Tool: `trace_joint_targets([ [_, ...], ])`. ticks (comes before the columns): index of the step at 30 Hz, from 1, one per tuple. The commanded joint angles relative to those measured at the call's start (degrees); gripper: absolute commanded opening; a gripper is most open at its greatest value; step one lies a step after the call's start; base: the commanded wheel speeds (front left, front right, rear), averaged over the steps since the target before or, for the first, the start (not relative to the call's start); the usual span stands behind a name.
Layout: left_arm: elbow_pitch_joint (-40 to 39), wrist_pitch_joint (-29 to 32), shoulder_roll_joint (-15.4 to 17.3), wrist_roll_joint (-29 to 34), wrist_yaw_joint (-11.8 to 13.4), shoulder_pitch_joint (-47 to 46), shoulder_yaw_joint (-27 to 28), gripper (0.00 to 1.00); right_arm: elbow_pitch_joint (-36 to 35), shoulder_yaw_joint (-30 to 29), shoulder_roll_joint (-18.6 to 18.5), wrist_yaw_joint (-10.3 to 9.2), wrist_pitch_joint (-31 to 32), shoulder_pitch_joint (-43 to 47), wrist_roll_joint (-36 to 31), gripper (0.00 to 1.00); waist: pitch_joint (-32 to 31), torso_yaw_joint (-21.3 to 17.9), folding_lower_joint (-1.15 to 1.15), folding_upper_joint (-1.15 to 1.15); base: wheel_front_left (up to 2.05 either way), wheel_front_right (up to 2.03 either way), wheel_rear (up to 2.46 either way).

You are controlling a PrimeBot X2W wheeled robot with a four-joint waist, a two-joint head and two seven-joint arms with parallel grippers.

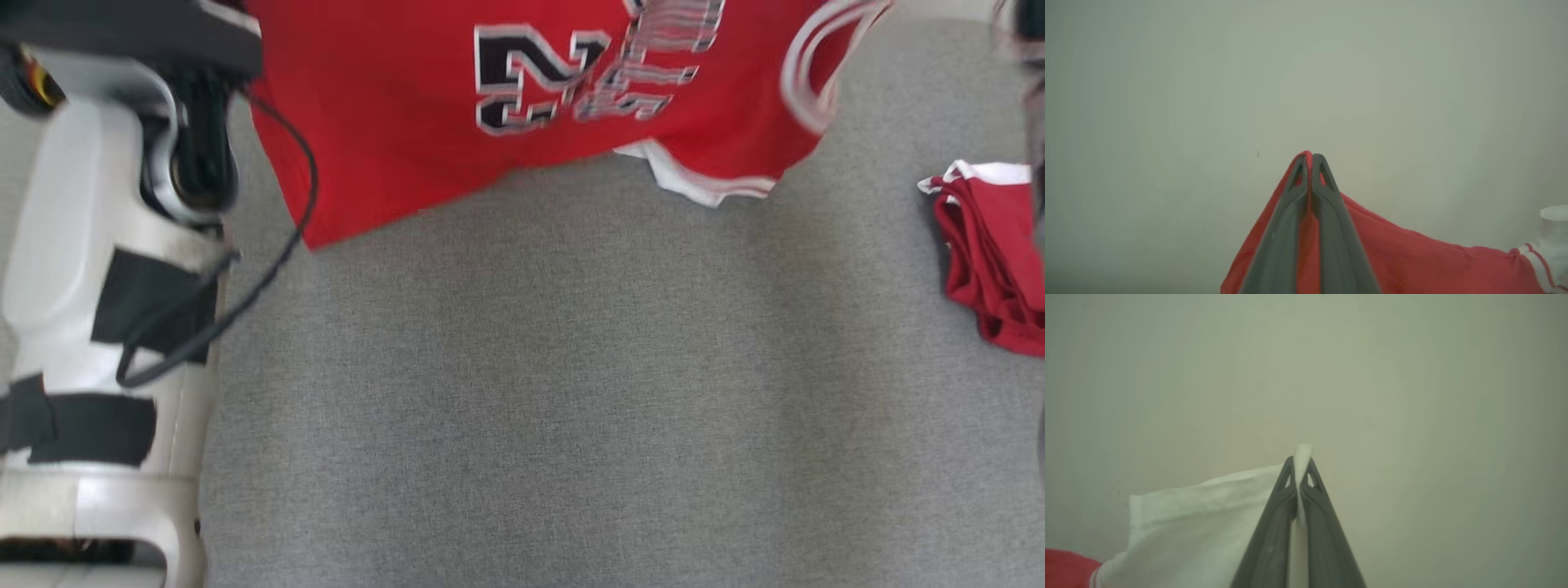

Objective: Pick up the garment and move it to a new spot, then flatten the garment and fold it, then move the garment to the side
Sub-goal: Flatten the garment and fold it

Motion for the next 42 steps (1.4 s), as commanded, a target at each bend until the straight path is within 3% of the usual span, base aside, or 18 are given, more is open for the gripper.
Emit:
trace_joint_targets([
  [1,-0.82,0.47,0.67,-1.15,-0.45,1.15,-0.63,0.00,0.06,1.02,-0.84,-0.13,0.88,1.72,1.85,0.00,-0.86,0.07,0.00,-0.01,0.00,0.00,0.00],
  [5,-4.52,4.73,3.20,-5.18,-0.30,6.89,-4.17,0.00,-3.78,6.47,-4.51,-0.13,6.29,8.19,10.68,0.00,-2.93,0.35,0.00,-0.01,0.00,0.00,0.00],
  [9,-9.39,9.47,5.95,-8.58,-0.31,13.33,-7.42,0.00,-12.93,9.52,-10.49,-0.13,14.51,17.22,20.69,0.00,-5.61,0.74,0.00,-0.01,0.00,0.00,0.00],
  [14,-16.03,14.60,8.95,-12.65,-0.32,22.99,-8.86,0.00,-26.00,6.09,-16.07,-0.12,23.99,31.38,30.08,0.00,-8.30,1.26,0.00,-0.01,0.00,0.00,0.00],
  [19,-24.27,19.92,11.54,-15.99,0.93,34.15,-9.16,0.00,-36.87,-2.42,-17.60,-0.12,33.87,46.92,35.87,0.00,-10.13,1.31,0.00,-0.01,0.00,0.00,0.00],
  [23,-32.13,23.11,12.82,-19.52,3.62,44.27,-8.43,0.00,-43.65,-10.21,-15.07,-0.12,41.84,59.17,38.05,0.00,-11.24,1.51,0.00,-0.01,0.00,0.00,0.00],
  [29,-42.26,24.29,13.05,-22.29,8.46,58.59,-7.88,0.00,-51.26,-19.09,-7.86,-0.12,52.31,73.85,38.81,0.00,-12.03,2.17,0.00,-0.01,0.00,0.00,0.00],
  [35,-47.25,23.85,12.59,-23.44,11.95,67.80,-7.58,0.00,-54.55,-23.86,-0.18,-0.12,60.80,83.31,37.58,0.00,-12.12,3.22,0.00,-0.01,0.00,0.00,0.00],
  [42,-49.43,25.60,13.33,-25.48,13.79,74.59,-7.81,0.00,-56.01,-25.79,4.27,-0.12,65.21,87.22,34.80,0.00,-11.88,4.02,0.00,-0.01,0.00,0.00,0.00],
])
